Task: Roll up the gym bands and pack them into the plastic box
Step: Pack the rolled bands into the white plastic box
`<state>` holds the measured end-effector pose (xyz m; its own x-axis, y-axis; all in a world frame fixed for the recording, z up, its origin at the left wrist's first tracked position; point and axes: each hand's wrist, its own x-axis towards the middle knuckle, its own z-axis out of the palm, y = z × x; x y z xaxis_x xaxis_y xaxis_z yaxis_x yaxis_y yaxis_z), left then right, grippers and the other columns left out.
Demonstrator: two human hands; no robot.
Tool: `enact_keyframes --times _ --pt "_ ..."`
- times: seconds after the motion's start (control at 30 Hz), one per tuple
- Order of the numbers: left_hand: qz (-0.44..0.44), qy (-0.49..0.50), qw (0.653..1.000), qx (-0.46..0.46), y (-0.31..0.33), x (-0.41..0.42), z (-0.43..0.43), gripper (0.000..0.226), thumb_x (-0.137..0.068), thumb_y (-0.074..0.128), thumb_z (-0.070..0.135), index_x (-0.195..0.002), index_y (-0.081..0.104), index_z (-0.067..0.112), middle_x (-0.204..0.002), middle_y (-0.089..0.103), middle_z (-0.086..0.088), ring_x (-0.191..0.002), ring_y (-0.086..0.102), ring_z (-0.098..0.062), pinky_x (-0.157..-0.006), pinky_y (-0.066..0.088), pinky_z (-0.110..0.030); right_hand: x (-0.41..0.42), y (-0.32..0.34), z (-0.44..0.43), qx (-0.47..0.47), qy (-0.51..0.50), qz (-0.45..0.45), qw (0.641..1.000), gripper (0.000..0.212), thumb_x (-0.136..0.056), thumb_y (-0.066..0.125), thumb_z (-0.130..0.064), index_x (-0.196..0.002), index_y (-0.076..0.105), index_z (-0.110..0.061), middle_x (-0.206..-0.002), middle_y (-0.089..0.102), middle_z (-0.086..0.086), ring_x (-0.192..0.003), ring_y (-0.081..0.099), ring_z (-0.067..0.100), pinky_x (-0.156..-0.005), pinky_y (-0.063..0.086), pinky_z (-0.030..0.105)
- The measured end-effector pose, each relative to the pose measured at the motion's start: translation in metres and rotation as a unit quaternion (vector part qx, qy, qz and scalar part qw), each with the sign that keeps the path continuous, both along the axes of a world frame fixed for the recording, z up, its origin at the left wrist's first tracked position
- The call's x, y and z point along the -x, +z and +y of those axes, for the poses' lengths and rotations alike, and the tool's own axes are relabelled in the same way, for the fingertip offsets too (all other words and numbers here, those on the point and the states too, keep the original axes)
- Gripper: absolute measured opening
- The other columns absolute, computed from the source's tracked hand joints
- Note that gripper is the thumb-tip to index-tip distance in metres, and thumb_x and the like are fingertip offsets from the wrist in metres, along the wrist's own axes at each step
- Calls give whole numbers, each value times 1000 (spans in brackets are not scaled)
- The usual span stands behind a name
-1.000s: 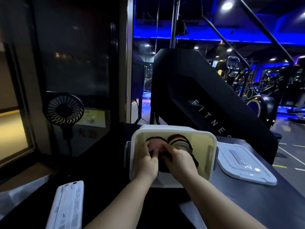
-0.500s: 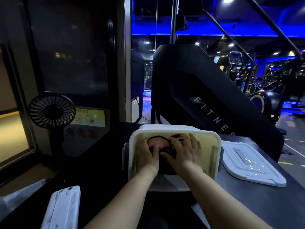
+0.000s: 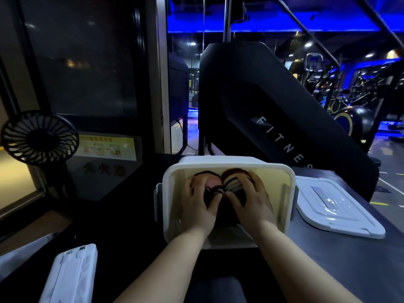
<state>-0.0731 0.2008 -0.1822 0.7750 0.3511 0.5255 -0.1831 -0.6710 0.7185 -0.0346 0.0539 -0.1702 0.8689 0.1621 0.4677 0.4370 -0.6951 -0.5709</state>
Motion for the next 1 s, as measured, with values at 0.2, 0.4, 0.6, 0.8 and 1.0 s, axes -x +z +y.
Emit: enact_keyframes --times 0.2,0.4,0.6,0.8,1.0 --pt "36 40 998 -16 0 -11 -2 56 -90 60 46 -140 41 29 -150 24 -3 -135 32 -27 -105 40 -37 -1 -4 -1 -23 -14 -19 999 53 -90 57 -49 -138 42 -34 -149 30 -4 -134 35 23 -106 38 39" --pt "24 44 999 -15 -1 -16 -2 55 -89 62 45 -139 40 32 -146 28 -1 -132 35 -26 -102 37 -34 -3 -3 -2 -11 -11 -12 1000 55 -90 58 -50 -140 39 -37 -150 23 -6 -136 31 22 -106 37 39" --pt "20 31 999 -3 -10 -10 0 66 -85 44 69 -141 31 38 -150 20 4 -136 32 -25 -104 41 -43 1 -10 0 -17 -17 -25 999 58 -89 60 -49 -140 36 -36 -150 19 -1 -133 36 28 -105 41 41" --pt "42 61 997 -11 -12 -14 -5 61 -92 48 56 -146 27 38 -154 14 0 -139 29 -27 -105 42 -45 -1 -15 -1 -14 -18 -24 999 59 -90 59 -48 -141 33 -37 -148 18 -2 -128 41 27 -101 43 39" --pt "40 110 992 -52 -16 -18 -10 60 -90 43 60 -143 23 39 -152 19 -4 -136 32 -29 -100 43 -46 -6 -16 -5 -33 -14 -19 999 56 -92 57 -44 -142 31 -37 -148 17 -2 -124 44 28 -99 46 42"
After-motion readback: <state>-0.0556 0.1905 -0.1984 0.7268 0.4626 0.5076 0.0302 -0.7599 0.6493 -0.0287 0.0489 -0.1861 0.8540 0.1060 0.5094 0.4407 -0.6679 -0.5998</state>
